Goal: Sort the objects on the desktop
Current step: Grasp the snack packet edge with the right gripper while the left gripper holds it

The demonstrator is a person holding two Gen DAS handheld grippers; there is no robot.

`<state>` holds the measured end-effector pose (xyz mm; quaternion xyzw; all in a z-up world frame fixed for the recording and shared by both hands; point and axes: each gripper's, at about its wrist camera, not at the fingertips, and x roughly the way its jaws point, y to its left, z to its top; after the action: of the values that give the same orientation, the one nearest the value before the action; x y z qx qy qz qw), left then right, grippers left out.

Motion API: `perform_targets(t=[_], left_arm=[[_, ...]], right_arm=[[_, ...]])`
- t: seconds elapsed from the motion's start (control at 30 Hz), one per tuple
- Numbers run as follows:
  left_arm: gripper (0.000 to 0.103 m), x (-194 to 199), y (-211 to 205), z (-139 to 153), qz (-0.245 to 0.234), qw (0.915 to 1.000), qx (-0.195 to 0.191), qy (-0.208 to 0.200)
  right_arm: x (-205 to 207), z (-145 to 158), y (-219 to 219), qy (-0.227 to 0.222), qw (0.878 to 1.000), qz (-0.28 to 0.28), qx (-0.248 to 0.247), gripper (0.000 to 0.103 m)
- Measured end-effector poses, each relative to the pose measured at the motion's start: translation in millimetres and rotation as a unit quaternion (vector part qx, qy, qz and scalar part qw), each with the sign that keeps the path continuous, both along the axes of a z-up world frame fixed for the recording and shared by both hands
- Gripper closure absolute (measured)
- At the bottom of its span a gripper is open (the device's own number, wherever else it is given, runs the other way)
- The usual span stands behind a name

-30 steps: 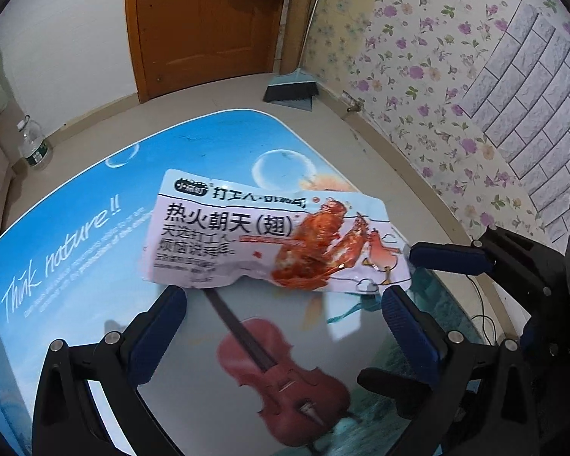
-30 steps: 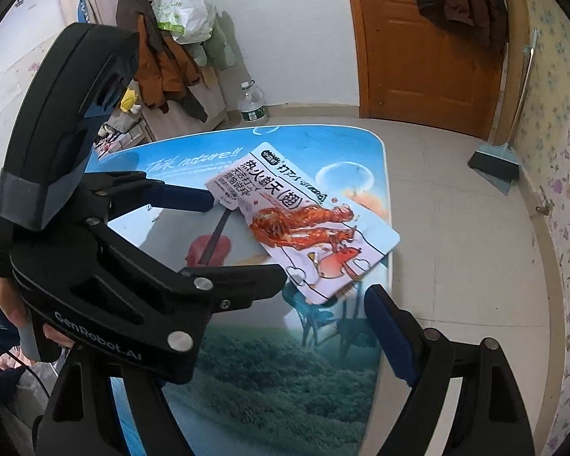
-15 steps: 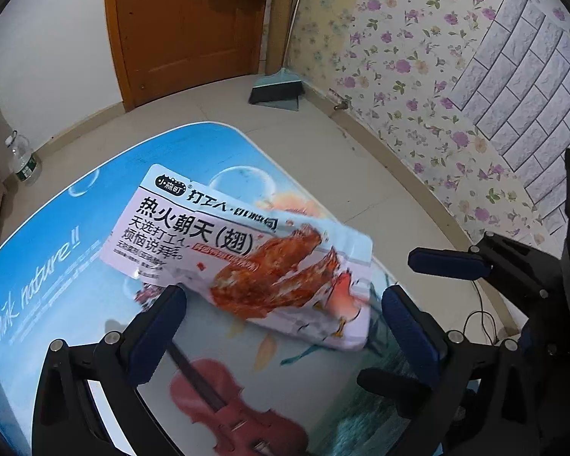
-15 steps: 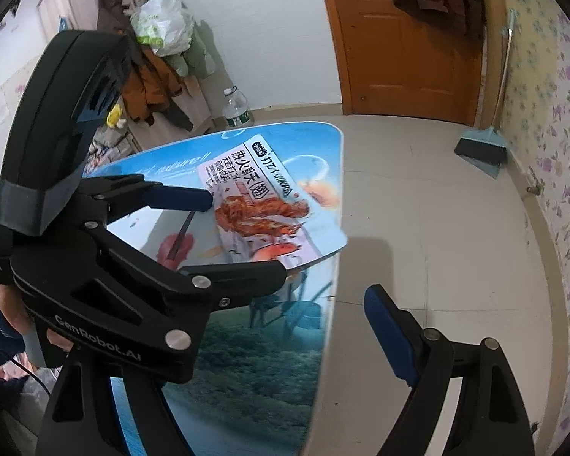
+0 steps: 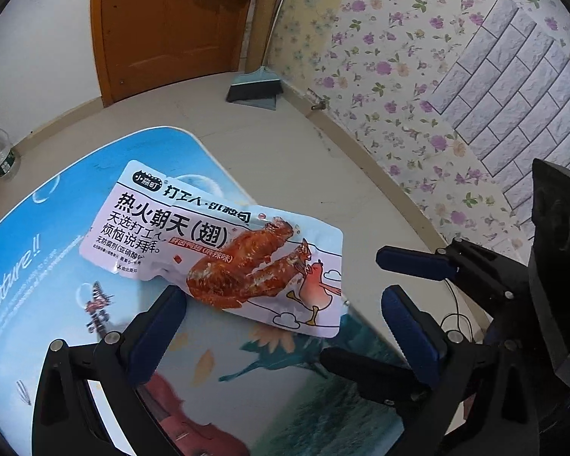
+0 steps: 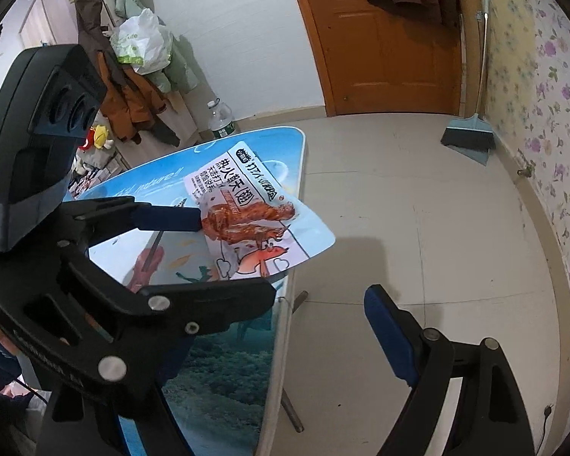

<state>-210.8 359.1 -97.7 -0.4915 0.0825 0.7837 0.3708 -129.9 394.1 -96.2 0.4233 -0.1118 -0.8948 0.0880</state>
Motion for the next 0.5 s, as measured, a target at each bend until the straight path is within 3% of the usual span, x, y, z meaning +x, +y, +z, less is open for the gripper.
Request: perform_targets(t=[0.33,0.5], left_arm=[[0.0,-3,6,0,-0.003,1.0,0.001,0.0],[0.0,-10,-8,10,0.005,0.9997,-0.001,0.023]], right_arm=[[-2,1,8,0.003,1.0,-0.014,-0.028,0.017],[-1,1,11,0.015,0.998,-0.017,-0.053,0.017]])
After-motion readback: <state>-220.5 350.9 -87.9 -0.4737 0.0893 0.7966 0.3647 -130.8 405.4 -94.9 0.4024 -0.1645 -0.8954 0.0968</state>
